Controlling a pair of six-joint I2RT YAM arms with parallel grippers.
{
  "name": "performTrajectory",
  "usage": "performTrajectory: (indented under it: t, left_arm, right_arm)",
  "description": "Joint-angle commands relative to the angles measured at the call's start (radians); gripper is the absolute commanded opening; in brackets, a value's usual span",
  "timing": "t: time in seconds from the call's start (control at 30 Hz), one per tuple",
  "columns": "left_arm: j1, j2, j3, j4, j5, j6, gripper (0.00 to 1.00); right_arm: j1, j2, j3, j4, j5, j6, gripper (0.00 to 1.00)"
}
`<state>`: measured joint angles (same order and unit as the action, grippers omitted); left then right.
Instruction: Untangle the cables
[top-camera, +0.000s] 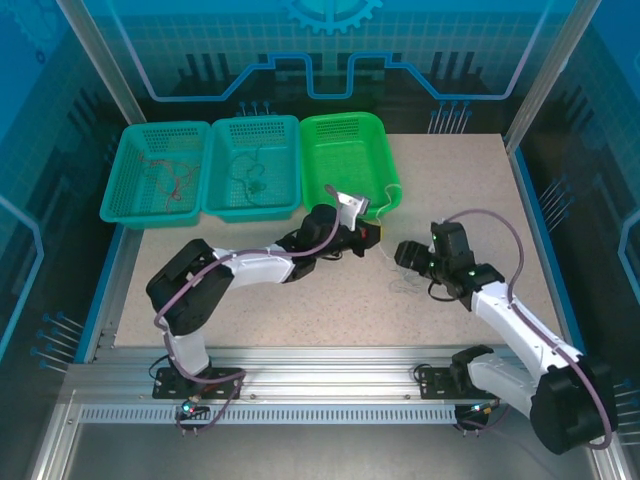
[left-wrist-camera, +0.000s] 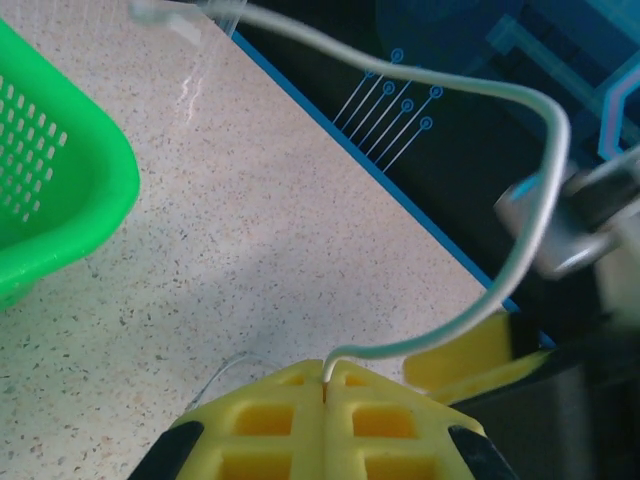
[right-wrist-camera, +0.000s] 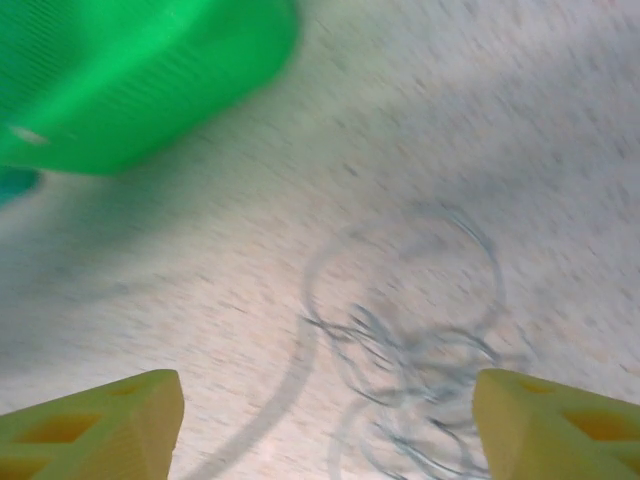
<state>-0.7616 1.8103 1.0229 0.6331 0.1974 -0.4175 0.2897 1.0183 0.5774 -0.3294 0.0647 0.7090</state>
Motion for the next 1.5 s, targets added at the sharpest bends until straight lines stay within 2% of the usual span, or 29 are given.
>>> performTrajectory:
  t: [0.0,0.1,0.17,0.2,0.3,0.4,0.5,0.63,0.73,0.87,1.07,1.17,1.3,1.4,1.47]
  left_arm:
    - [0.007,-0.053,0.017,-0.044,-0.022,-0.014,0.0]
    - [0.007,-0.074,0.015,-0.039,-0.02,-0.025,0.0]
    - [0.006,-0.088,0.014,-0.043,-0.015,-0.021,0.0]
    - [0.006,-0.099,0.014,-0.051,-0.017,-0.014,0.0]
    - [0.006,-0.156,-0.003,-0.097,-0.056,0.018,0.0]
    - [0.011,-0.269,-0.048,-0.169,-0.16,0.052,0.0]
    - [0.061,-0.382,-0.115,-0.229,-0.206,0.038,0.0]
    - [0.207,-0.543,-0.237,-0.28,-0.177,-0.055,0.0]
    - [0.276,-0.661,-0.302,-0.371,-0.204,-0.006,0.0]
    - [0.341,-0.743,-0.358,-0.469,-0.216,0.001,0.0]
    - [0.336,-0.704,-0.444,-0.423,-0.066,-0.072,0.0]
    - [0.308,-0.676,-0.472,-0.399,-0.06,-0.064,0.02]
    - [0.235,-0.658,-0.458,-0.356,-0.039,0.043,0.27]
    - [0.175,-0.608,-0.39,-0.361,0.019,0.191,0.38]
    - [0.15,-0.563,-0.328,-0.399,0.036,0.282,0.42]
  right_arm:
    - [-0.01,0.05,-0.06,0.046,-0.031,0.037,0.8]
    - [0.015,0.178,-0.015,0.043,-0.074,-0.014,0.81]
    - [0.034,0.27,0.033,0.018,-0.061,-0.038,0.76]
    - [0.04,0.311,0.054,0.009,-0.04,-0.037,0.7]
    - [0.042,0.375,0.079,0.002,0.049,-0.003,0.42]
    - [0.025,0.365,0.075,0.0,0.141,0.029,0.13]
    - [-0.044,0.33,0.047,0.033,0.126,0.032,0.01]
    - [-0.191,0.286,-0.001,0.061,0.049,0.032,0.0]
    - [-0.291,0.248,-0.043,0.097,0.002,0.033,0.0]
    - [-0.345,0.191,-0.079,0.152,-0.012,0.049,0.0]
    - [-0.335,0.177,-0.063,0.242,-0.149,0.009,0.0]
    - [-0.313,0.16,-0.046,0.285,-0.248,-0.038,0.0]
    - [-0.251,0.115,0.004,0.257,-0.297,-0.135,0.0]
    - [-0.198,0.088,0.041,0.222,-0.291,-0.198,0.0]
    - [-0.168,0.068,0.064,0.202,-0.295,-0.227,0.0]
